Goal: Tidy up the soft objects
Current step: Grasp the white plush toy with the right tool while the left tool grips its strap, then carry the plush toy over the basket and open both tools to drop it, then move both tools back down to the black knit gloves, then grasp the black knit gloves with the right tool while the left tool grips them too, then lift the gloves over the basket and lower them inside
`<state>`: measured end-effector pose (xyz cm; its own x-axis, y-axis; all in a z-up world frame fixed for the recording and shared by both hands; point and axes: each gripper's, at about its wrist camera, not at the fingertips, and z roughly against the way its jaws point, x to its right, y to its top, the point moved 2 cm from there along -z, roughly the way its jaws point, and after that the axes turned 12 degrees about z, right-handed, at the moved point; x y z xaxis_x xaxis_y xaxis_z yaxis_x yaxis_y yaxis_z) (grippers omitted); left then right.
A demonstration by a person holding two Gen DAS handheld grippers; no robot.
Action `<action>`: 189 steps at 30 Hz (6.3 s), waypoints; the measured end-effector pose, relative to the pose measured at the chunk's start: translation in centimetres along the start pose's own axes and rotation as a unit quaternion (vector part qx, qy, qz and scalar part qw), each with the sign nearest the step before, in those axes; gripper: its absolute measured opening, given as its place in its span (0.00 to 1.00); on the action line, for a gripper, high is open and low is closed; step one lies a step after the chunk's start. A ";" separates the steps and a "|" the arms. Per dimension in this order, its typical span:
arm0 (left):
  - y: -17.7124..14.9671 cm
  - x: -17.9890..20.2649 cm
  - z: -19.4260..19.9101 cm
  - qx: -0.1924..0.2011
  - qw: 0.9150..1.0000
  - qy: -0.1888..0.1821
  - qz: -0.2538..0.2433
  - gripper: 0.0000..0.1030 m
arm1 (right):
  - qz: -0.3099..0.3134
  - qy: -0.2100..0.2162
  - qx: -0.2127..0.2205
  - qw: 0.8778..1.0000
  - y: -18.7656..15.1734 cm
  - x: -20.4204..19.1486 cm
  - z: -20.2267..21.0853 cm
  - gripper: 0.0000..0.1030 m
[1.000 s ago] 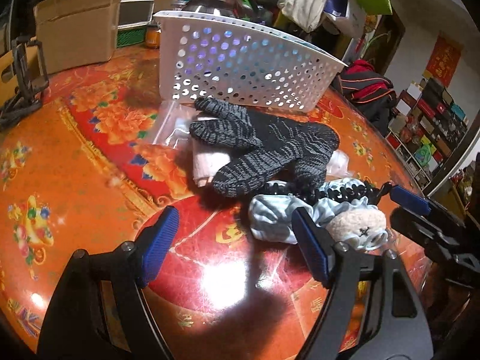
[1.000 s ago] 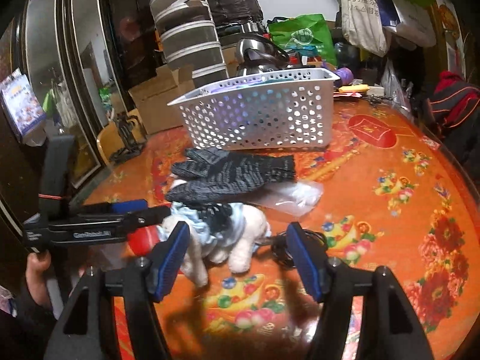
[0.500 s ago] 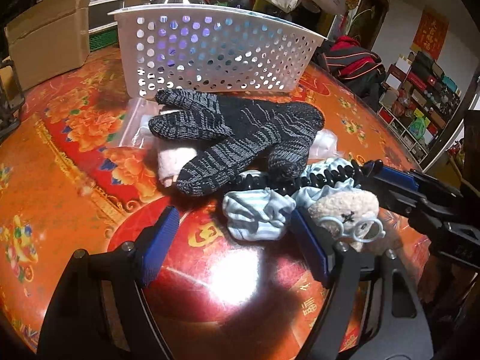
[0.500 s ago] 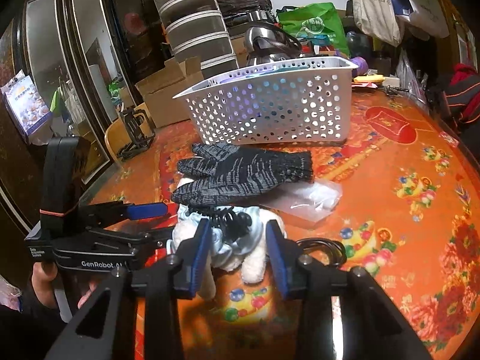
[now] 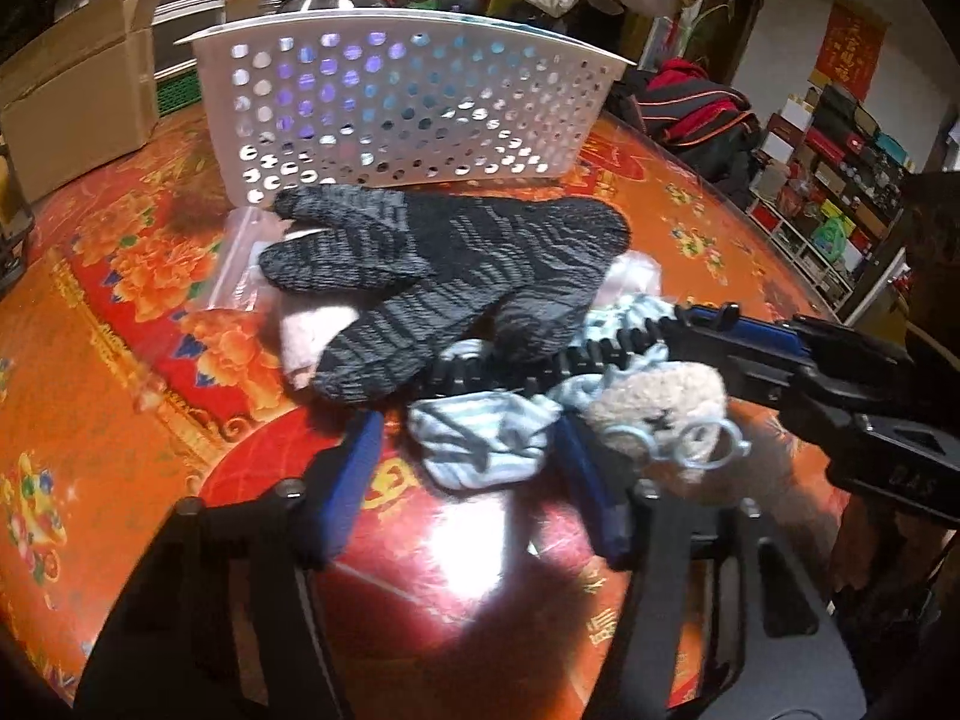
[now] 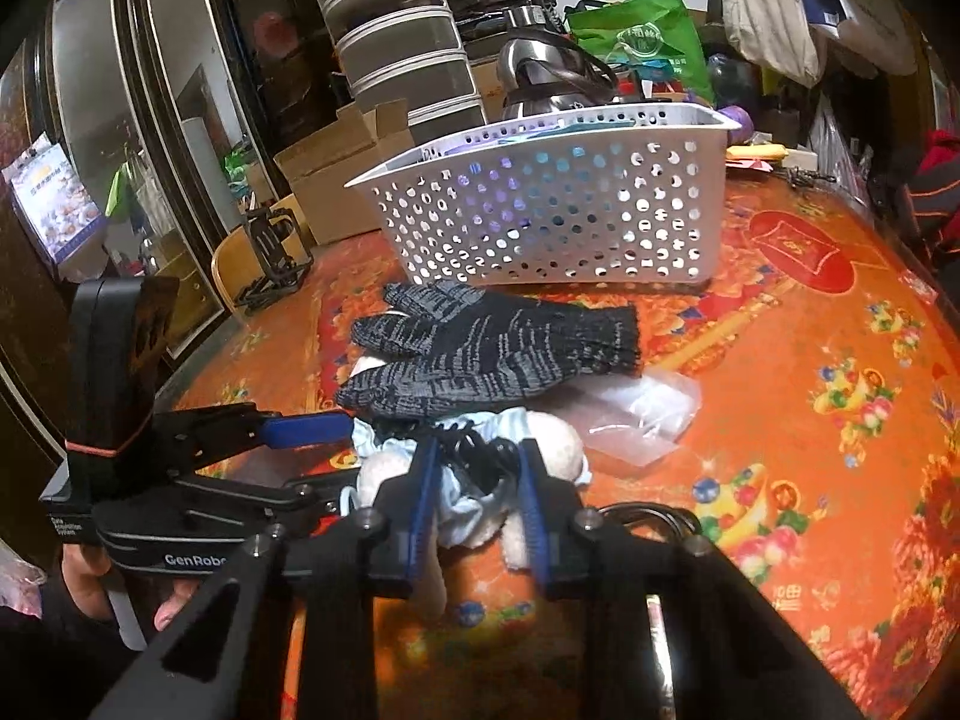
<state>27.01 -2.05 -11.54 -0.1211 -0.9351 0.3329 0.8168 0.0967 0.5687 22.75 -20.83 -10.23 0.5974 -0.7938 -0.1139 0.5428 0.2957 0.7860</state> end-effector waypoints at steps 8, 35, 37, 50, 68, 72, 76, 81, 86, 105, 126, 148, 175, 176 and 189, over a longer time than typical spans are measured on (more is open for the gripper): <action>-0.1 0.3 0.2 0.003 1.000 -0.001 -0.002 0.08 | 0.006 0.003 0.001 1.000 -0.2 -0.1 0.2 0.23; -0.2 1.6 8.5 0.098 0.995 -0.009 -0.006 0.02 | 0.048 0.014 0.074 0.996 2.1 -3.3 5.8 0.18; 0.1 1.8 9.4 0.107 0.994 -0.010 -0.008 0.02 | 0.056 0.013 0.081 0.995 2.8 -3.7 6.5 0.18; 6.8 3.4 13.4 0.160 0.987 -0.011 -0.029 0.02 | 0.090 -0.001 0.128 0.988 9.7 -3.0 8.6 0.18; 24.6 3.4 7.6 0.165 0.986 0.027 -0.012 0.01 | 0.111 0.012 0.144 0.983 22.5 6.2 1.0 0.18; 25.9 2.5 3.7 0.142 0.989 0.036 0.002 0.01 | 0.120 -0.006 0.108 0.987 22.4 7.7 -3.1 0.18; 25.9 1.7 0.5 0.130 0.990 0.057 0.009 0.01 | 0.097 -0.020 0.086 0.991 21.8 9.3 -5.7 0.19; 25.0 0.3 -0.9 0.124 0.990 0.068 0.017 0.15 | 0.061 -0.043 0.078 0.994 20.9 11.3 -5.9 0.64; 24.0 -0.2 -0.8 0.135 0.988 0.078 0.021 0.62 | 0.047 -0.083 0.072 0.993 20.4 11.6 -5.1 0.69; 11.4 -3.9 4.3 0.116 0.990 0.068 0.038 0.81 | 0.020 -0.069 0.019 0.997 7.5 6.6 -1.4 0.87; 8.0 -3.6 -2.1 0.027 0.997 0.056 0.033 0.54 | 0.015 -0.048 -0.054 0.997 4.0 6.8 -6.1 0.63; 7.2 -2.1 -1.6 0.058 0.992 0.108 -0.009 0.35 | 0.040 -0.045 -0.051 0.997 4.0 5.7 -6.0 0.37; 7.7 -1.2 4.0 0.132 0.991 0.037 -0.002 0.10 | 0.046 -0.040 0.034 0.998 5.7 4.4 -1.5 0.19; 7.8 -1.1 4.8 0.138 0.990 0.032 0.000 0.10 | 0.047 -0.040 0.041 0.997 5.9 4.1 -0.9 0.19; 11.8 1.4 14.3 0.201 0.979 0.010 0.000 0.10 | 0.095 -0.054 0.101 0.989 13.2 1.9 5.6 0.19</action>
<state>28.43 2.62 6.41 -0.1065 -0.9412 0.3206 0.5274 0.2198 0.8207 27.72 -21.40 3.39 0.6045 -0.7896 0.1050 0.2904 0.3412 0.8940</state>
